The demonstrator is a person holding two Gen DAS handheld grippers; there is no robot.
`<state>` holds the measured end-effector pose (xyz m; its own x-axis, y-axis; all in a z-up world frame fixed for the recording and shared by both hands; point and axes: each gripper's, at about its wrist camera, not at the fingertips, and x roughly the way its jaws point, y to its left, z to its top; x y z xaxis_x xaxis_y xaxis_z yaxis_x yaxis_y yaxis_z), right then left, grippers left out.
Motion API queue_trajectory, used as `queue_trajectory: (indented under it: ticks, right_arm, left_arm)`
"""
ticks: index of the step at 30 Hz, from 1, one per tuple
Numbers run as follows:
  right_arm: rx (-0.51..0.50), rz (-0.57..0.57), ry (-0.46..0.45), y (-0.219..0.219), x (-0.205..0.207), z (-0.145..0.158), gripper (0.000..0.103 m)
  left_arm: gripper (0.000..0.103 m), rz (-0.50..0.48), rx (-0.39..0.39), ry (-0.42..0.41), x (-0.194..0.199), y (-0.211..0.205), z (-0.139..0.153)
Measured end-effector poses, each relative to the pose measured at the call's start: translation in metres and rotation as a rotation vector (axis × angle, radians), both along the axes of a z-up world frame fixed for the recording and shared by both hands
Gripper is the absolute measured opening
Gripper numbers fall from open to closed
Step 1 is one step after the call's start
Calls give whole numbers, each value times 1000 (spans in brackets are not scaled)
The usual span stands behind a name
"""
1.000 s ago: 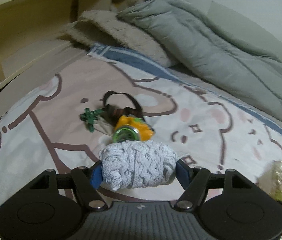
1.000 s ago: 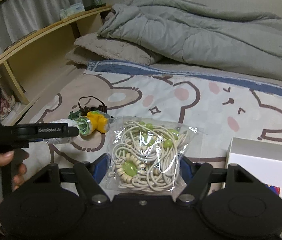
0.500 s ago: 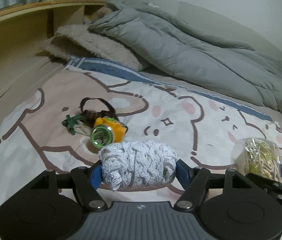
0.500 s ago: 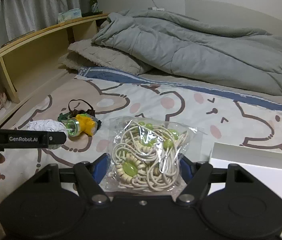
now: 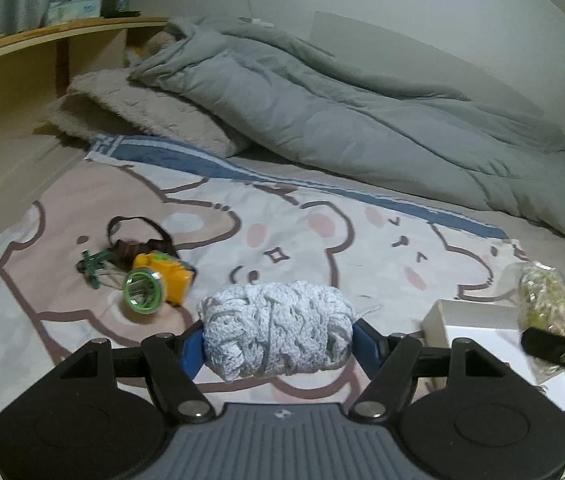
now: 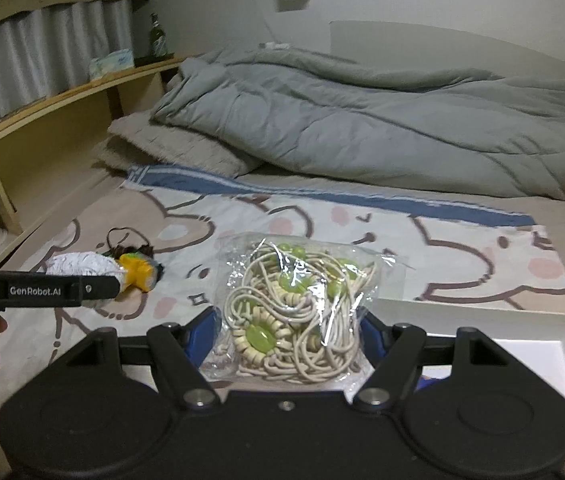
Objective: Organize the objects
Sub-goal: 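Carry the white bundle and bead bag toward the white box with both tools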
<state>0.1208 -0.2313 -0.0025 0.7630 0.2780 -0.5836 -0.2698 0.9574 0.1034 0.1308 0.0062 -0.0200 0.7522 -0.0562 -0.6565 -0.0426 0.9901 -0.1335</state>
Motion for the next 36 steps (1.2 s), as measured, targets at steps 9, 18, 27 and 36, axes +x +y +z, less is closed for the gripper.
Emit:
queue_trajectory:
  ticks: [9,18,27,36]
  right_arm:
    - [2,-100,-58,-69,-18,17,73]
    - [-30,-204,-62,-139,-29,8,73]
    - [-41,-244,-28,-187,-24,-14,73]
    - [-64,-246,72,-212,-6,-52,73]
  left_arm:
    - [72,-76,-24,-15,2,-37,7]
    - [72,-173,-39,-29,2,-81,5]
    - [72,-209,-71,3,24,-125,-5]
    - [73,-274,-119,61,59,-185,-22]
